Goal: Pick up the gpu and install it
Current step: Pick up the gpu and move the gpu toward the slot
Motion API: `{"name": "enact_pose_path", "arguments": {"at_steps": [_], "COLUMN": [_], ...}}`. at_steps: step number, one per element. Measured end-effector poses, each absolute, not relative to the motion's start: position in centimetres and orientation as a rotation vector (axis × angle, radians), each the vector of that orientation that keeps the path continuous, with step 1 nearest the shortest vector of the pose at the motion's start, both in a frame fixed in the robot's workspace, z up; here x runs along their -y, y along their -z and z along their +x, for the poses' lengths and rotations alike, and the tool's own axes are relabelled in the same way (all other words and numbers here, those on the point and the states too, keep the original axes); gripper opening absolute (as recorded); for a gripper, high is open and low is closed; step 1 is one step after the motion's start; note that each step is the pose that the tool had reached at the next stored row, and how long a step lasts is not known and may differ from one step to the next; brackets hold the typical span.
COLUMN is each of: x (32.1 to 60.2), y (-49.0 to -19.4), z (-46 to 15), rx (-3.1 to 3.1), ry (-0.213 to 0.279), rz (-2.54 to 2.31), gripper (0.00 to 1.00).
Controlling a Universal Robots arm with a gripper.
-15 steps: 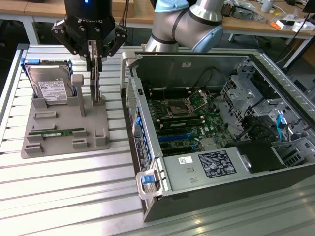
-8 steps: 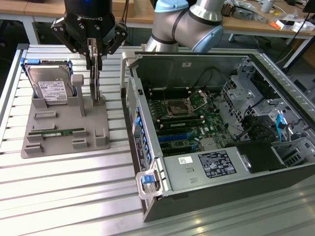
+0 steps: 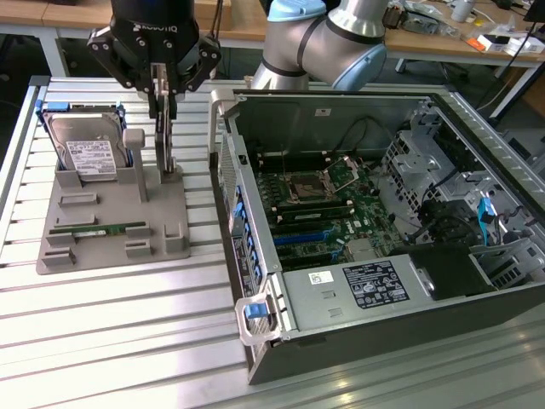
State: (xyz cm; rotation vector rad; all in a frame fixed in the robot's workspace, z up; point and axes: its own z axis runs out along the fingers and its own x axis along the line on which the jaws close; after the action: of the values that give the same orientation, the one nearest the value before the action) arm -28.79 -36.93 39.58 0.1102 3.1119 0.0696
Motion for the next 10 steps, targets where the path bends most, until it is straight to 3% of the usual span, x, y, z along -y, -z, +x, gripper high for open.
{"name": "enact_pose_path", "arguments": {"at_steps": [10], "x": [36.93], "y": [-40.02], "z": [-28.79], "rx": [-3.112], "ry": [-0.069], "rz": [0.11], "gripper": [0.27]}}
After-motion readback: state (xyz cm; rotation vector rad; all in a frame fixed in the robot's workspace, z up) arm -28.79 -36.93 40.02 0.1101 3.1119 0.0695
